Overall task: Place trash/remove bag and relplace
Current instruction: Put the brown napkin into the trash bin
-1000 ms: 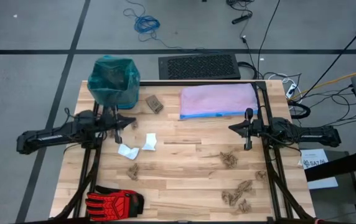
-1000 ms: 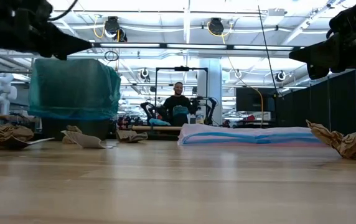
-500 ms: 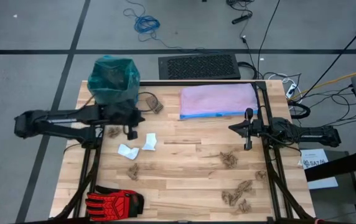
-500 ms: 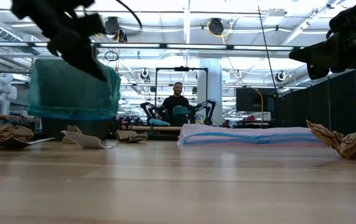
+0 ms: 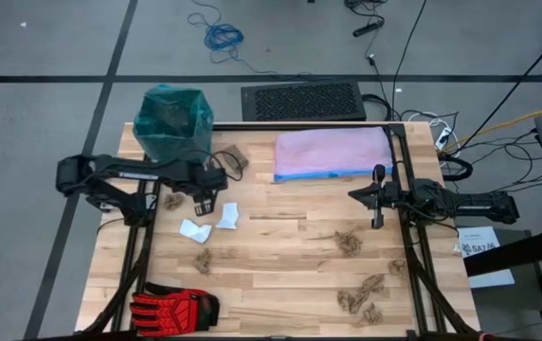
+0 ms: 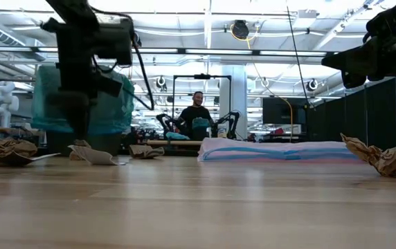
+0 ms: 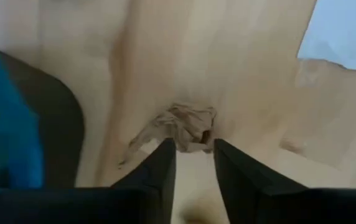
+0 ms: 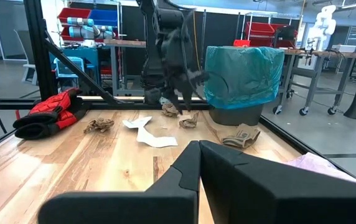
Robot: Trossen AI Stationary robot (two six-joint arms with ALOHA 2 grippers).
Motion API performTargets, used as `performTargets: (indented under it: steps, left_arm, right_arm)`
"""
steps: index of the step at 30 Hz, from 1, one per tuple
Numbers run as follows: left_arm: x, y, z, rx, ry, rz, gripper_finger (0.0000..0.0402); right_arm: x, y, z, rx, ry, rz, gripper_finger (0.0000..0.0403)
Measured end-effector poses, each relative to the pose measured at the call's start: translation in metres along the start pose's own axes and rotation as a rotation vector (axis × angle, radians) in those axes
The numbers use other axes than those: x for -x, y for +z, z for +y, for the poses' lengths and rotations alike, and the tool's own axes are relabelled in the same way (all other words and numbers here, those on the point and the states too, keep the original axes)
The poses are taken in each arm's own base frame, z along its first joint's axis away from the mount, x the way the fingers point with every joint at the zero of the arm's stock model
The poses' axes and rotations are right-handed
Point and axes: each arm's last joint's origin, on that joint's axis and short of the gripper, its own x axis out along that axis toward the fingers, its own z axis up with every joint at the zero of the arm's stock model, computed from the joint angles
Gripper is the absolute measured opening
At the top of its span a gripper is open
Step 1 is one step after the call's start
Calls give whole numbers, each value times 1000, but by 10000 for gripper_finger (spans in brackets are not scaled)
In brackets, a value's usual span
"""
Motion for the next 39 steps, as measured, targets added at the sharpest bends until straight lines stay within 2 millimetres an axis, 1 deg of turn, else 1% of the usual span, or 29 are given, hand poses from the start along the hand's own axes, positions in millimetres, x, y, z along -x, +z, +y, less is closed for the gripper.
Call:
performTargets:
  steps: [4,7,15,17,19,21,23,24,25,29,32,38,39]
  left_arm:
    - [-13,6,-4,-4,0,30,149]
    - [-22,11,-8,-9,-25,51,162]
    - [-50,17,-16,-33,-18,144,160]
    - [-54,18,-17,-39,-15,161,146]
    - [-54,18,-18,-39,-17,161,121]
    - [-54,18,-19,-44,-24,157,83]
    - [-53,18,-21,-49,-31,147,35]
    - [-53,18,-22,-51,-32,139,19]
    - [-52,18,-22,-52,-32,129,11]
    - [-45,23,-25,-55,-11,50,3]
    - [-31,33,-28,-53,-10,-33,2]
    - [19,54,-25,-8,-27,-219,1]
    - [30,57,-23,-1,-21,-249,1]
  right_arm:
    - [0,0,0,0,0,0,0]
    - [0,0,0,0,1,0,0]
    - [0,0,0,0,1,0,0]
    - [0,0,0,0,0,0,0]
    - [0,0,0,0,1,-1,0]
    - [0,0,0,0,1,0,0]
    - [0,0,0,0,1,0,0]
    - [0,0,0,0,1,0,0]
    - [0,0,0,0,1,0,0]
    - [0,0,0,0,1,0,0]
    - [0,0,0,0,1,0,0]
    - [0,0,0,0,0,0,0]
    - [0,0,0,0,1,0,0]
